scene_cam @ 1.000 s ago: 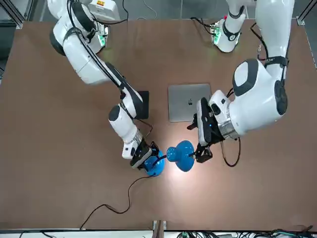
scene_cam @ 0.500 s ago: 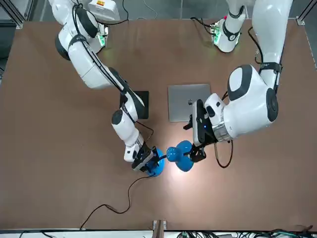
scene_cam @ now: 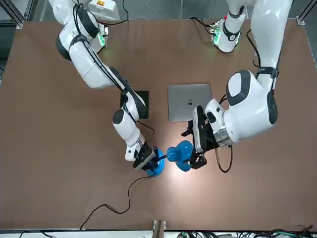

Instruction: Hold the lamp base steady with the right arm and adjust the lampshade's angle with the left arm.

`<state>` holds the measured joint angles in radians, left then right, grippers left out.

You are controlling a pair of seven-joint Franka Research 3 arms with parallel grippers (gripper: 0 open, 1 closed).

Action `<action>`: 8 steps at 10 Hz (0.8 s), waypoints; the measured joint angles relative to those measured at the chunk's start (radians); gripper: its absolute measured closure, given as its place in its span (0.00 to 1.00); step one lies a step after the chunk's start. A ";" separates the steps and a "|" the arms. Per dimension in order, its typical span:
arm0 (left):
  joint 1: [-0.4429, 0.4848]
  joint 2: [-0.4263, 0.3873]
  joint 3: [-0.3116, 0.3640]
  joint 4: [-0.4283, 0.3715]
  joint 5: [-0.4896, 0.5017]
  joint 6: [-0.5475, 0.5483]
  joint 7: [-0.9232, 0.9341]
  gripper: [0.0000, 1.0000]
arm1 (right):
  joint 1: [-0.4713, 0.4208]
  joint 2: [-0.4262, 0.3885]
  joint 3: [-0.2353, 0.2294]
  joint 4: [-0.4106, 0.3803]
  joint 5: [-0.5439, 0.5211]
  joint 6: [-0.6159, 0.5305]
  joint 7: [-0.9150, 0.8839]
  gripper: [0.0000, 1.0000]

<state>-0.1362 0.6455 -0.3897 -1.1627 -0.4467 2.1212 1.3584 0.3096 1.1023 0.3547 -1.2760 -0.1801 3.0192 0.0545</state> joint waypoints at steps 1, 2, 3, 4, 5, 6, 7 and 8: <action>-0.003 0.005 0.000 0.000 -0.005 0.000 0.000 0.00 | 0.000 0.001 -0.002 0.001 0.000 0.000 0.000 0.67; -0.009 0.013 -0.001 0.000 -0.006 0.002 0.000 0.00 | 0.001 0.001 -0.006 0.001 0.000 0.000 -0.001 0.67; -0.016 0.023 -0.001 0.000 -0.006 0.012 0.000 0.00 | 0.001 0.001 -0.011 0.001 0.000 0.000 -0.001 0.67; -0.020 0.030 -0.001 0.000 -0.006 0.024 0.000 0.00 | 0.001 0.001 -0.012 0.001 0.000 0.000 -0.001 0.67; -0.021 0.033 -0.001 0.000 -0.006 0.030 0.000 0.01 | 0.002 0.001 -0.014 0.001 0.000 0.000 -0.001 0.68; -0.020 0.033 -0.001 0.001 -0.006 0.031 0.000 0.01 | 0.002 0.001 -0.015 0.002 0.000 0.000 -0.002 0.70; -0.019 0.033 -0.001 0.001 -0.006 0.032 0.000 0.01 | 0.002 0.001 -0.017 0.002 0.000 0.000 -0.003 0.71; -0.019 0.033 -0.001 0.001 -0.006 0.032 0.000 0.01 | 0.003 0.001 -0.019 0.002 0.000 0.000 -0.004 0.74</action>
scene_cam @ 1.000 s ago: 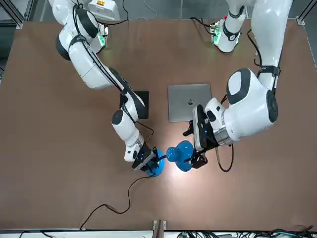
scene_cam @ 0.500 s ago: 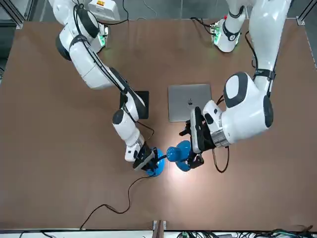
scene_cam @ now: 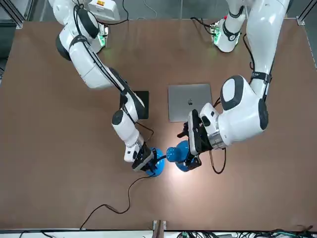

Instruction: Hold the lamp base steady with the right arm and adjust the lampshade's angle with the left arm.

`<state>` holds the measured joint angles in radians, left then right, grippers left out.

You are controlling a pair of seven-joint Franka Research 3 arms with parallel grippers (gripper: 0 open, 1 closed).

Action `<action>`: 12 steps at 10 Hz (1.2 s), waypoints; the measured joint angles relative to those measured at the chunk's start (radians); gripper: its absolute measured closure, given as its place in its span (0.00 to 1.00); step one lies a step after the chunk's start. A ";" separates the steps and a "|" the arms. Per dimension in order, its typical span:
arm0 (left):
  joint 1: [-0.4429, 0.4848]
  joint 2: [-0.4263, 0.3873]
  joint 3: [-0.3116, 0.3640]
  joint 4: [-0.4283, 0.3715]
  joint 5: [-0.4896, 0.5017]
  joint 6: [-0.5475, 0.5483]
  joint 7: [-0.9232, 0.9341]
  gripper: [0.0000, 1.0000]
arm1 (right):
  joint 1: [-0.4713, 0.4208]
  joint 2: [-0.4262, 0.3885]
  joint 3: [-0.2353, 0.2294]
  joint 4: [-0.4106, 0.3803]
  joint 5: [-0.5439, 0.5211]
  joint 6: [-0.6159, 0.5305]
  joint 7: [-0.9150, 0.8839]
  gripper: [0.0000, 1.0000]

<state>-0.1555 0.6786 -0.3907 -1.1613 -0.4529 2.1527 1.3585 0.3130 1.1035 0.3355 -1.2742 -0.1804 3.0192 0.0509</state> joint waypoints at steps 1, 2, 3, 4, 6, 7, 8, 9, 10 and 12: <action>0.000 0.001 0.000 0.000 0.000 0.000 0.001 0.01 | 0.001 0.000 -0.001 0.000 0.000 0.000 -0.001 0.76; 0.000 0.005 0.000 0.000 0.000 0.000 0.015 0.01 | 0.003 0.000 -0.002 0.000 0.000 0.000 -0.001 0.77; 0.000 0.009 0.000 0.000 0.000 0.000 0.029 0.00 | 0.004 0.000 -0.003 0.001 0.000 0.000 -0.001 0.78; -0.001 0.011 0.000 0.000 0.000 0.000 0.034 0.00 | 0.005 0.000 -0.003 0.001 0.000 0.000 -0.001 0.78; 0.000 0.012 0.000 0.000 -0.002 0.001 0.035 0.00 | 0.006 0.000 -0.005 0.001 0.000 0.000 -0.002 0.78; 0.000 0.014 0.000 0.000 -0.012 0.007 0.035 0.00 | 0.007 0.000 -0.008 0.001 0.000 0.000 -0.002 0.78; 0.000 0.018 0.000 0.000 -0.031 0.016 0.035 0.00 | 0.009 0.000 -0.010 0.001 0.000 0.002 -0.002 0.78; 0.000 0.022 0.001 0.000 -0.045 0.021 0.035 0.00 | 0.010 0.000 -0.012 0.001 0.000 0.004 -0.003 0.78; 0.000 0.026 0.001 0.000 -0.047 0.023 0.035 0.00 | 0.012 0.000 -0.014 0.001 0.000 0.006 -0.003 0.78; -0.001 0.038 0.001 0.000 -0.048 0.025 0.035 0.00 | 0.014 0.000 -0.017 0.001 0.000 0.009 -0.003 0.80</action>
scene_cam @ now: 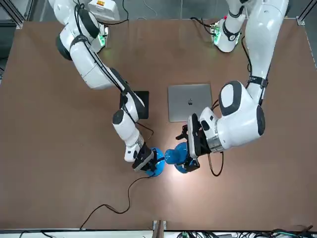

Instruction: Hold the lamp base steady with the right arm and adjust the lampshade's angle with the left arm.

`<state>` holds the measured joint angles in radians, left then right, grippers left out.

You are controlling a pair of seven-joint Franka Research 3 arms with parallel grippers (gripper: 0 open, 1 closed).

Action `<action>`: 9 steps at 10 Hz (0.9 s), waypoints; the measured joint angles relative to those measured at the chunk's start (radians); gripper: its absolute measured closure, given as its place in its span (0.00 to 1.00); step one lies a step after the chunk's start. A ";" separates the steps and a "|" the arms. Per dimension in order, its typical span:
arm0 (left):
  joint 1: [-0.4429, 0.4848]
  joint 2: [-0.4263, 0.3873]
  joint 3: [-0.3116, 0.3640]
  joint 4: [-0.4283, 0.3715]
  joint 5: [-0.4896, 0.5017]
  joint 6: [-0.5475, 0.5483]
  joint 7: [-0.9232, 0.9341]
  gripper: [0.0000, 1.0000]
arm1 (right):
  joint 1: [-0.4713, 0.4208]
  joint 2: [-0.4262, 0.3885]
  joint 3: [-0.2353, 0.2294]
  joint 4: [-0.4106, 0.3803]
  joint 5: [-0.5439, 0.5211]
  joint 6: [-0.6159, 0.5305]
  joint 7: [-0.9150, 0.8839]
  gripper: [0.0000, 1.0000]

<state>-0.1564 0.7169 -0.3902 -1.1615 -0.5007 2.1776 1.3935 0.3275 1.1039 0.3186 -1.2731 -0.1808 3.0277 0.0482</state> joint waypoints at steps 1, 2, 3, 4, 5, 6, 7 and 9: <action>-0.002 0.011 0.000 0.000 0.000 0.000 0.000 0.00 | 0.002 0.000 -0.002 0.000 0.000 0.002 0.000 0.81; -0.005 0.023 -0.001 0.000 -0.001 0.003 0.000 0.00 | 0.003 0.000 -0.004 0.000 -0.001 0.004 -0.005 0.83; -0.009 0.027 -0.001 0.000 -0.001 0.011 0.001 0.00 | 0.005 0.000 -0.007 0.000 -0.005 0.006 -0.013 0.84; -0.014 0.028 -0.001 0.000 -0.001 0.018 0.001 0.00 | 0.005 0.000 -0.007 0.000 -0.007 0.006 -0.015 0.84; -0.018 0.028 -0.001 0.000 -0.001 0.025 0.001 0.00 | 0.005 0.000 -0.008 0.000 -0.009 0.006 -0.016 0.84; -0.022 0.028 -0.001 0.000 -0.001 0.030 0.007 0.00 | 0.005 0.000 -0.008 0.000 -0.010 0.006 -0.017 0.84; -0.025 0.028 -0.001 0.000 -0.001 0.033 0.018 0.00 | 0.005 0.000 -0.008 0.000 -0.011 0.006 -0.017 0.84; -0.028 0.028 -0.006 0.000 -0.001 0.041 0.022 0.00 | 0.005 0.000 -0.008 0.000 -0.011 0.006 -0.017 0.84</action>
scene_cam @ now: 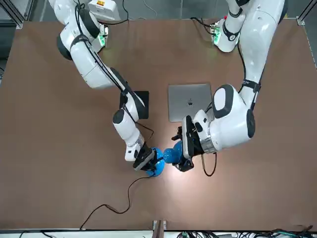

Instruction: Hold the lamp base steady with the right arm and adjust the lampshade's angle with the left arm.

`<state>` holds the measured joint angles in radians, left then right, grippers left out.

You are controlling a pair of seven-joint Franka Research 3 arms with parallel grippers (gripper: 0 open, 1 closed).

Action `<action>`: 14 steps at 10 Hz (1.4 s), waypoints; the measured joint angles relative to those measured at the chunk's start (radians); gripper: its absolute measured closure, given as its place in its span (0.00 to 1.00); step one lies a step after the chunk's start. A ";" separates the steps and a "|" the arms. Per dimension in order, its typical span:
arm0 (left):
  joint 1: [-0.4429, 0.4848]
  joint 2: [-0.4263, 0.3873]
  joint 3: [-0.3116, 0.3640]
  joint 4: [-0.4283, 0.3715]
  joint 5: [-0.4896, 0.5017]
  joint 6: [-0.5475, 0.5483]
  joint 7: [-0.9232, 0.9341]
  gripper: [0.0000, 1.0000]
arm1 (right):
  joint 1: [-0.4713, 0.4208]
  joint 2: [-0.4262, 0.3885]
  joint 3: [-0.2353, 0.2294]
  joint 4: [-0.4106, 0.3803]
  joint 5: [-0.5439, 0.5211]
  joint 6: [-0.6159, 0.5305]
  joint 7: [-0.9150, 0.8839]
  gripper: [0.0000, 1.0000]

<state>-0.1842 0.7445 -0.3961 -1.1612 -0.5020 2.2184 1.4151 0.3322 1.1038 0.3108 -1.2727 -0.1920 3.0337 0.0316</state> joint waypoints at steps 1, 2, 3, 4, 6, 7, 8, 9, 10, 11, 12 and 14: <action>0.000 0.001 -0.002 0.000 0.000 0.002 0.000 0.00 | 0.000 0.000 0.000 0.000 0.000 0.000 0.000 0.84; 0.000 0.005 -0.004 0.000 0.000 0.006 0.000 0.00 | 0.000 0.000 0.000 0.000 0.000 0.000 0.000 0.84; -0.001 0.010 -0.007 0.000 0.000 0.010 0.000 0.00 | 0.000 0.000 0.000 0.000 0.000 0.000 0.000 0.84; -0.001 0.012 -0.007 0.000 0.000 0.014 0.000 0.01 | 0.000 0.000 0.000 0.000 0.000 0.000 0.000 0.84; -0.004 0.014 -0.007 0.000 0.000 0.016 0.000 0.03 | 0.000 0.000 0.000 0.000 -0.001 0.000 0.000 0.84; -0.004 0.014 -0.007 0.000 0.000 0.017 0.000 0.03 | 0.000 0.000 0.000 0.000 -0.001 0.000 0.000 0.84; -0.004 0.014 -0.007 0.000 0.000 0.020 0.000 0.07 | 0.000 0.000 0.000 0.000 -0.001 0.000 0.000 0.84; -0.004 0.014 -0.007 0.000 0.000 0.025 0.000 0.10 | 0.000 0.000 0.000 0.000 -0.001 0.000 0.000 0.84; -0.004 0.015 -0.007 0.000 0.000 0.027 0.000 0.11 | 0.000 0.000 0.000 0.000 -0.002 0.000 0.000 0.84; -0.004 0.015 -0.007 0.000 0.000 0.027 0.000 0.11 | 0.000 0.000 0.000 0.000 -0.003 0.000 0.000 0.84; -0.004 0.015 -0.007 0.000 0.000 0.028 0.000 0.11 | 0.000 0.000 0.000 0.000 -0.004 0.000 0.000 0.84; -0.004 0.016 -0.007 0.000 0.000 0.032 0.000 0.19 | 0.000 0.000 0.000 0.000 -0.005 0.000 0.000 0.84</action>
<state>-0.1886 0.7603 -0.4033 -1.1610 -0.5021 2.2508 1.4154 0.3324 1.1039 0.3103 -1.2729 -0.1969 3.0341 0.0316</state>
